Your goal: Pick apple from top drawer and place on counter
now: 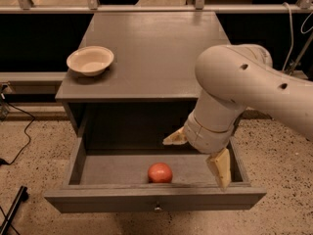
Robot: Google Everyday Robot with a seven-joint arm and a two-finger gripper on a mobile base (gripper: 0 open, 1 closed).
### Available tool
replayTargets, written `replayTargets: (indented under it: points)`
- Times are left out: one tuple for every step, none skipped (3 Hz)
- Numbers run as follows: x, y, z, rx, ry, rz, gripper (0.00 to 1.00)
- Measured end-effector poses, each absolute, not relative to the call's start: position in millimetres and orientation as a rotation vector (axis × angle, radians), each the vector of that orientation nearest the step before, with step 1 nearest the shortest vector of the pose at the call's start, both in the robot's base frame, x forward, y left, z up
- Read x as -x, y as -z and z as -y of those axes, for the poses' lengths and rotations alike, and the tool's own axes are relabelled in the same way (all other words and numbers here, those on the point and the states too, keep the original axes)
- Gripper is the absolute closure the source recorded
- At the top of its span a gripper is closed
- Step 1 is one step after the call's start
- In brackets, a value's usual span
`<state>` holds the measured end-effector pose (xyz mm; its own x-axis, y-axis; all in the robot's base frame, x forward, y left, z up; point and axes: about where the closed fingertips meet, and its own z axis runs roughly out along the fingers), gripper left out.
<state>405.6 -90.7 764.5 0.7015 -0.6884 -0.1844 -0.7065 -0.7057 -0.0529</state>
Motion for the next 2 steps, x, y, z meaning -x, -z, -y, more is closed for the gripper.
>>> replayTargets:
  points:
    - [-405.7,-764.9,90.8,2.784,-0.229,-1.151,0.0]
    - [-413.2,-761.5,84.5,2.812,-0.203,-1.073,0.0]
